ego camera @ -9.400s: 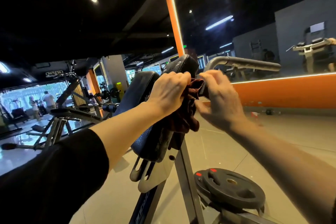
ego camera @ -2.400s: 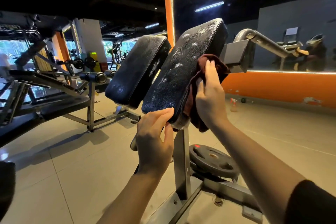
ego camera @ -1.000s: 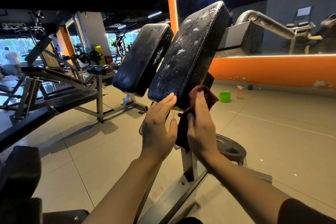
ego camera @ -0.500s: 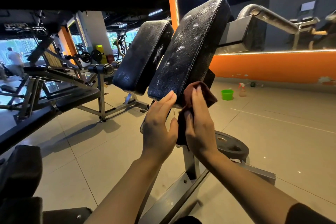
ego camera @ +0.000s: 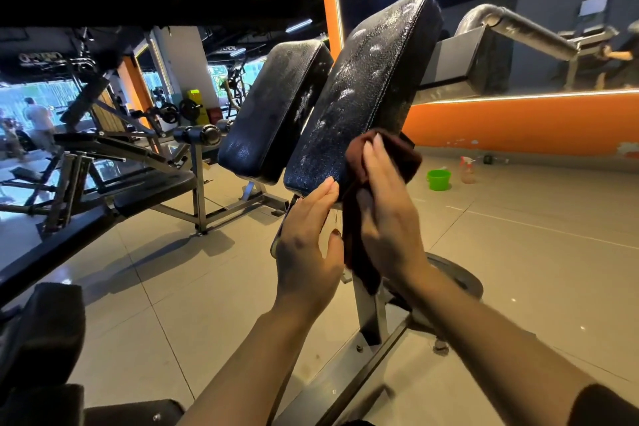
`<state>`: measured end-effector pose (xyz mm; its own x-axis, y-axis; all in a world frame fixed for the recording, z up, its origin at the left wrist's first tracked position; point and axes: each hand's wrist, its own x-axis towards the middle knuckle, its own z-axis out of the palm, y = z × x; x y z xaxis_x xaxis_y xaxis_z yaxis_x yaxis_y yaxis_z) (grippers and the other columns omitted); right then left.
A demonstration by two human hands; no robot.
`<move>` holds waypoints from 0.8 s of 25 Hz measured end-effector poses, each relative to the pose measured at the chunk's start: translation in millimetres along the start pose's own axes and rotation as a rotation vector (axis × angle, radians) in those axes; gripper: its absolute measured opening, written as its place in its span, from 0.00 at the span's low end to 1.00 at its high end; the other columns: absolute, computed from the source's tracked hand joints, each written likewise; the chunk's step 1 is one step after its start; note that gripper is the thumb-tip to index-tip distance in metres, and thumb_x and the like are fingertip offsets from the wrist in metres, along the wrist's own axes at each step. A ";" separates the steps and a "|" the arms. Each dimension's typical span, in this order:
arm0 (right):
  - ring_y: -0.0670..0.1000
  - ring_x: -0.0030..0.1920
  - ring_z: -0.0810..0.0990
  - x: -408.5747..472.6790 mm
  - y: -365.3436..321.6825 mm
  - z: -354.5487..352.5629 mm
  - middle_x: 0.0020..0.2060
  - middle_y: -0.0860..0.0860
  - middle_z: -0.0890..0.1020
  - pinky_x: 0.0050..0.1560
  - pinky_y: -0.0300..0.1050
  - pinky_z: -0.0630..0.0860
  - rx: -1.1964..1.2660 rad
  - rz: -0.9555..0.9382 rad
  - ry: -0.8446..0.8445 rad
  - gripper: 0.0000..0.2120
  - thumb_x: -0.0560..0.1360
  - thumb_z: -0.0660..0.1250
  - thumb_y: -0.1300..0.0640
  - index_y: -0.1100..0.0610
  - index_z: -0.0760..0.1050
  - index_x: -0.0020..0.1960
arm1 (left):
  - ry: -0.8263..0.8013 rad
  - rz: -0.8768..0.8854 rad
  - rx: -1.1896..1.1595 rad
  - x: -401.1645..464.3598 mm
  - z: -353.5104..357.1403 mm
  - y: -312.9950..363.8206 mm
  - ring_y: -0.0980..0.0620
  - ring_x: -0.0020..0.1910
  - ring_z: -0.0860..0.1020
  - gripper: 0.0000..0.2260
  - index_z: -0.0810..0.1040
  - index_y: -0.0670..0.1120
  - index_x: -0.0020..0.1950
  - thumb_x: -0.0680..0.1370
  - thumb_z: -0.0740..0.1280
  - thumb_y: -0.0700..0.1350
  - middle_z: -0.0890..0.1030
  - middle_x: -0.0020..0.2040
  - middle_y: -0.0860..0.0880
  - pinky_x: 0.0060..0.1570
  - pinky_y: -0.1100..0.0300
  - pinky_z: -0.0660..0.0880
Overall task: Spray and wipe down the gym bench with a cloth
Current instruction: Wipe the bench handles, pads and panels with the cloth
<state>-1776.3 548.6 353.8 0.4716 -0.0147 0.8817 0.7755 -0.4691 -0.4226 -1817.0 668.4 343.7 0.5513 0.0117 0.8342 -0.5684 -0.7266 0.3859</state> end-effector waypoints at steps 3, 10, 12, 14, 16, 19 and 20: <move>0.46 0.73 0.60 26.1 12.7 -10.0 0.75 0.57 0.63 0.67 0.23 0.54 0.104 0.149 0.066 0.26 0.79 0.56 0.63 0.63 0.57 0.76 | 0.002 -0.005 0.030 -0.2 -0.7 0.1 0.65 0.68 0.66 0.24 0.71 0.47 0.71 0.74 0.63 0.38 0.71 0.67 0.58 0.68 0.72 0.60; 0.47 0.74 0.57 -5.1 -2.5 4.9 0.75 0.53 0.60 0.73 0.33 0.53 0.016 0.042 0.044 0.25 0.79 0.56 0.60 0.59 0.58 0.76 | 0.034 -0.003 0.004 -1.1 2.3 0.1 0.62 0.68 0.67 0.25 0.71 0.47 0.70 0.74 0.63 0.34 0.74 0.67 0.54 0.69 0.65 0.63; 0.49 0.73 0.60 15.5 6.9 -1.2 0.74 0.56 0.64 0.72 0.29 0.52 -0.072 -0.002 0.057 0.24 0.79 0.55 0.59 0.64 0.62 0.74 | 0.016 0.006 0.014 -0.3 0.8 -0.8 0.60 0.68 0.68 0.24 0.71 0.46 0.70 0.74 0.64 0.34 0.74 0.68 0.51 0.69 0.57 0.65; 0.51 0.71 0.66 12.7 19.9 -9.5 0.70 0.57 0.70 0.69 0.29 0.56 -0.106 0.063 0.075 0.23 0.78 0.56 0.59 0.63 0.65 0.73 | -0.008 0.020 0.038 0.2 -2.9 -0.7 0.60 0.68 0.68 0.24 0.72 0.45 0.70 0.74 0.64 0.35 0.74 0.68 0.52 0.70 0.56 0.64; 0.54 0.63 0.74 4.8 25.1 -23.0 0.61 0.55 0.77 0.62 0.25 0.61 -0.073 0.195 0.142 0.20 0.78 0.57 0.62 0.64 0.69 0.70 | -0.023 0.056 0.075 2.5 -7.8 -3.1 0.60 0.68 0.68 0.23 0.72 0.46 0.70 0.75 0.64 0.36 0.72 0.67 0.55 0.70 0.63 0.60; 0.44 0.49 0.75 22.0 11.3 -42.8 0.52 0.49 0.74 0.51 0.28 0.70 0.046 0.232 0.352 0.16 0.80 0.57 0.62 0.64 0.68 0.66 | 0.020 0.110 0.104 12.8 -10.5 -4.0 0.60 0.65 0.69 0.21 0.75 0.45 0.67 0.74 0.64 0.37 0.77 0.65 0.51 0.71 0.60 0.63; 0.44 0.50 0.75 37.9 7.4 -44.8 0.53 0.51 0.74 0.52 0.32 0.73 0.093 0.208 0.381 0.17 0.80 0.56 0.61 0.63 0.67 0.67 | 0.026 0.128 0.097 19.1 -9.5 -1.9 0.60 0.64 0.70 0.20 0.75 0.44 0.67 0.74 0.64 0.37 0.78 0.64 0.49 0.70 0.53 0.67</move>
<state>-1771.5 505.0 393.5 0.4466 -0.4324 0.7833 0.7232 -0.3410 -0.6006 -1811.2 676.6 362.7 0.4611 -0.0683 0.8847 -0.5707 -0.7863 0.2367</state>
